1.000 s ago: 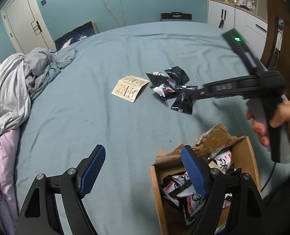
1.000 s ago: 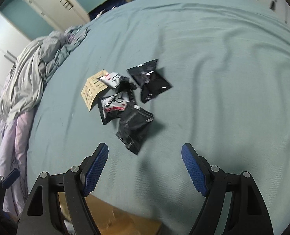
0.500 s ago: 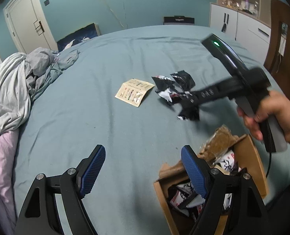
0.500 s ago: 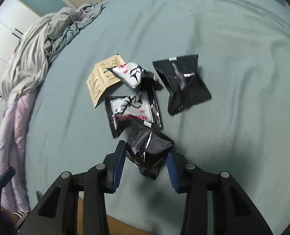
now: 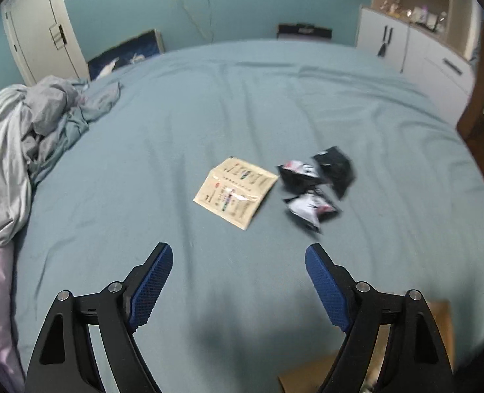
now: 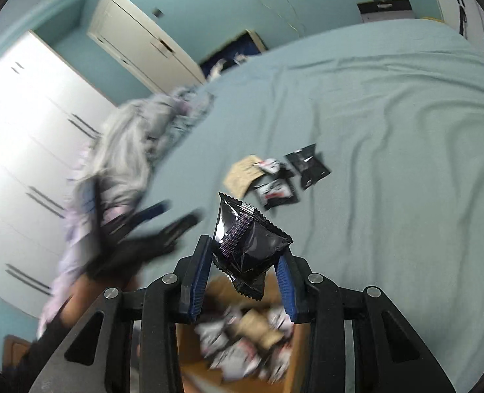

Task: Organize snacks
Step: 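Grasp a black packet with the right gripper while the left gripper grasps the beige sachet, then lower the black packet and beige sachet into the box and open both grippers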

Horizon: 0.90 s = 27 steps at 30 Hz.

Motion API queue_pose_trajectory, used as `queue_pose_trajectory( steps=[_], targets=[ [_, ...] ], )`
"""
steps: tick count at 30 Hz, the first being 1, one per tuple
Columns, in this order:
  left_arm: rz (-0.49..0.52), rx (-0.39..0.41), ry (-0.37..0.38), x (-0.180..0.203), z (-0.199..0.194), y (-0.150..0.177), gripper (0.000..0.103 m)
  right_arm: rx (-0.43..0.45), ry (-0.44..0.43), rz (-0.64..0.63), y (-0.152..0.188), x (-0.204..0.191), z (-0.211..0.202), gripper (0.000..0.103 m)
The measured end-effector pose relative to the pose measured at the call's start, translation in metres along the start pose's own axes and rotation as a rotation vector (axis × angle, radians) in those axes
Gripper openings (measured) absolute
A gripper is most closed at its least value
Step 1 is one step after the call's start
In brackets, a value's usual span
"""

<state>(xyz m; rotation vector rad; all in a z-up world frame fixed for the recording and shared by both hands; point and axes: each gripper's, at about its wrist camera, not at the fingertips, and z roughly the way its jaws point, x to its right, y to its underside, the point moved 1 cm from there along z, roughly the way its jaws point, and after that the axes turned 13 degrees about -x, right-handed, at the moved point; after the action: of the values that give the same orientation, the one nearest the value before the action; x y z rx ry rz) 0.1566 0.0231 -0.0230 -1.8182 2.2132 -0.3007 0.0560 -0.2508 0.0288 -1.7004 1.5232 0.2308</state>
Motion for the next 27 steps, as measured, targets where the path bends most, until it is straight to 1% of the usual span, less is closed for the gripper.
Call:
queue_pose_trajectory(
  steps=[2,4,6,7,9,11,14,15,16,17,18,19,20,21,22,24,25,26,27],
  targets=[
    [0.021,-0.035,-0.023,0.000,0.022,-0.013,0.084,0.026,-0.026,0.023,0.034,0.007,-0.011,0.036],
    [0.052,-0.055,-0.037,0.002,0.043,-0.027,0.084,0.052,-0.063,0.063,0.060,0.016,-0.017,0.036],
    [0.061,-0.062,-0.051,0.002,0.059,-0.039,0.084,0.042,-0.081,0.102,0.081,0.024,-0.013,0.036],
    [0.059,-0.064,-0.056,0.002,0.066,-0.046,0.084,0.037,-0.075,0.107,0.084,0.027,-0.011,0.036],
    [0.056,-0.065,-0.049,0.002,0.077,-0.055,0.084,0.032,-0.064,0.089,0.080,0.028,-0.006,0.036],
    [0.057,-0.082,-0.038,0.003,0.092,-0.065,0.084,0.023,-0.060,0.076,0.070,0.027,0.003,0.036],
    [0.074,-0.103,-0.051,0.006,0.111,-0.076,0.084,-0.018,-0.034,0.062,0.055,0.025,0.019,0.036],
    [0.080,-0.109,-0.046,0.006,0.116,-0.080,0.086,-0.030,-0.024,0.063,0.053,0.027,0.025,0.036],
    [0.070,-0.107,-0.031,0.003,0.121,-0.085,0.092,-0.042,-0.020,0.065,0.052,0.028,0.028,0.036],
    [0.056,-0.105,-0.018,0.001,0.123,-0.089,0.094,-0.054,-0.021,0.072,0.050,0.031,0.032,0.036],
    [0.036,-0.108,0.007,-0.003,0.125,-0.093,0.093,-0.056,-0.028,0.080,0.048,0.032,0.032,0.036],
    [0.003,-0.121,0.054,-0.009,0.128,-0.096,0.090,-0.055,-0.032,0.085,0.044,0.032,0.031,0.036],
    [-0.017,-0.119,0.068,-0.012,0.128,-0.097,0.088,-0.053,-0.033,0.089,0.043,0.034,0.031,0.036],
    [-0.036,-0.111,0.072,-0.014,0.126,-0.096,0.082,-0.048,-0.024,0.091,0.041,0.035,0.030,0.036],
    [-0.038,-0.109,0.064,-0.014,0.124,-0.095,0.070,-0.047,-0.014,0.094,0.041,0.036,0.028,0.036],
    [-0.038,-0.120,0.071,-0.013,0.118,-0.087,0.069,-0.048,-0.007,0.103,0.040,0.037,0.028,0.036],
    [-0.045,-0.130,0.094,-0.014,0.114,-0.078,0.068,-0.048,-0.006,0.105,0.042,0.035,0.028,0.036],
    [-0.049,-0.130,0.102,-0.013,0.110,-0.071,0.068,-0.046,-0.003,0.106,0.042,0.035,0.028,0.036],
    [-0.049,-0.130,0.097,-0.013,0.105,-0.064,0.068,-0.040,0.005,0.102,0.042,0.033,0.026,0.036]
  ],
)
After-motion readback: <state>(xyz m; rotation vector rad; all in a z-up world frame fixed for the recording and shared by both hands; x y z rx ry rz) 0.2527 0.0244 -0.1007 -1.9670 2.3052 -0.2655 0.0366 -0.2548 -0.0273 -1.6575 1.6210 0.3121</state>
